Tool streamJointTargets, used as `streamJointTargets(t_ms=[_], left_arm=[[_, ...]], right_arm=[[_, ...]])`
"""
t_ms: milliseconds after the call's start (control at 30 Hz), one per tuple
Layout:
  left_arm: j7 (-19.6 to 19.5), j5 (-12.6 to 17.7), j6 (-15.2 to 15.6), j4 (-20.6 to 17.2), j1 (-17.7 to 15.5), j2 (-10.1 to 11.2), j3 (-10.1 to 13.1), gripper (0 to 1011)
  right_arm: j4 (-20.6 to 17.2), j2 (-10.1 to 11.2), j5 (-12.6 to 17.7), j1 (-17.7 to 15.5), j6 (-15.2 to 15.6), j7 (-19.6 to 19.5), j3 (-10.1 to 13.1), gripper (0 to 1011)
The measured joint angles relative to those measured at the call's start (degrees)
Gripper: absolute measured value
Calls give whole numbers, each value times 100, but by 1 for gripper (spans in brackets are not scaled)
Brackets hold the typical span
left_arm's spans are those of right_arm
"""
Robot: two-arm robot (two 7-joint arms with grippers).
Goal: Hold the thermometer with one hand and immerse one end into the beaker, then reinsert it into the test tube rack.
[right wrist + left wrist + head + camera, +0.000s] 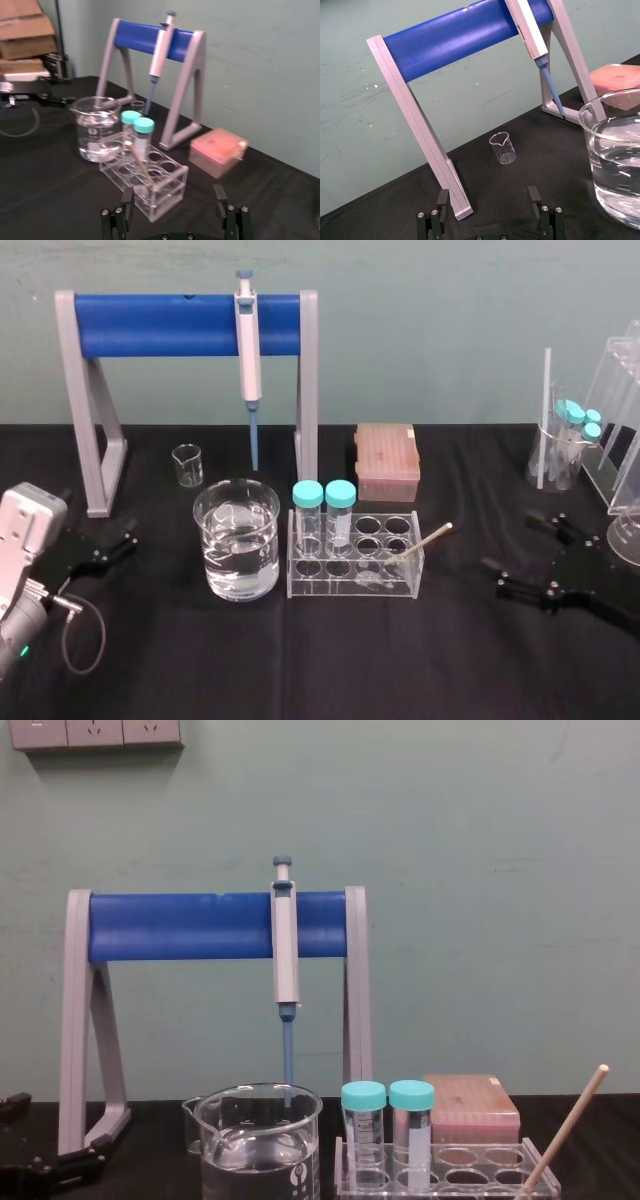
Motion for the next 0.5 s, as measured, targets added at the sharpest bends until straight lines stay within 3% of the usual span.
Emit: streamJointTargets(t_ms=[200, 500], left_arm=[[0, 0, 0, 0, 0, 0, 0, 1004], [0, 0, 0, 0, 0, 0, 0, 1004]], right_arm=[[94, -366, -125, 230, -42, 216, -260, 1003], [284, -942, -476, 378, -241, 44, -475, 1003]])
